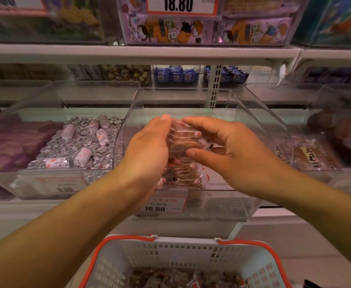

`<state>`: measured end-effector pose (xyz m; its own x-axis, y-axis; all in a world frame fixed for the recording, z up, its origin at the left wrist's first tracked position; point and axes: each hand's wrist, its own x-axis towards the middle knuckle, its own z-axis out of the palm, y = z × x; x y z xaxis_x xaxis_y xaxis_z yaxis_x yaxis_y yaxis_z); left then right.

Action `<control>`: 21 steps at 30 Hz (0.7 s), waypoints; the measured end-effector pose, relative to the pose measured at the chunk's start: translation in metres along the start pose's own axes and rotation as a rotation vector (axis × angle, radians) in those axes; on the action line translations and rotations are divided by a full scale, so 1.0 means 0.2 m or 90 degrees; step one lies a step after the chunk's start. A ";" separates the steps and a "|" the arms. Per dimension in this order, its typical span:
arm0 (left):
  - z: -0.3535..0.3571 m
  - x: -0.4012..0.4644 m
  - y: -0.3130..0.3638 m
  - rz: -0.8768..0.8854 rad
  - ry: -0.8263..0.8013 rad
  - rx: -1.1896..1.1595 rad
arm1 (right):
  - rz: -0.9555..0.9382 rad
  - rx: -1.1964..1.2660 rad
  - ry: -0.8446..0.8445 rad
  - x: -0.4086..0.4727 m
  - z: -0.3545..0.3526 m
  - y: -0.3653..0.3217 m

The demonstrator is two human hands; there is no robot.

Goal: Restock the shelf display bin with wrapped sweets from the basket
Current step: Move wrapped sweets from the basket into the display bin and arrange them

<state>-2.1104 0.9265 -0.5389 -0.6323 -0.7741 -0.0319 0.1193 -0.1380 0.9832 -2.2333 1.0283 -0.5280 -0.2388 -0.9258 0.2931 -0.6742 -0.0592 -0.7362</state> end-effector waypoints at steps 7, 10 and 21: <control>-0.06 0.07 0.07 0.004 -0.116 0.303 | 0.048 -0.247 -0.129 0.05 -0.18 -0.04; -0.11 0.12 0.07 -0.005 -0.154 0.412 | 0.085 -0.351 -0.234 0.05 -0.24 -0.06; -0.09 0.25 -0.10 0.060 -0.464 0.790 | 0.147 -0.417 -0.449 0.06 -0.29 -0.08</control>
<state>-2.1298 0.8794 -0.5634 -0.9478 -0.2159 -0.2348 -0.3089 0.8045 0.5073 -2.2670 1.0395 -0.4770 -0.0860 -0.9112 -0.4028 -0.9676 0.1727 -0.1840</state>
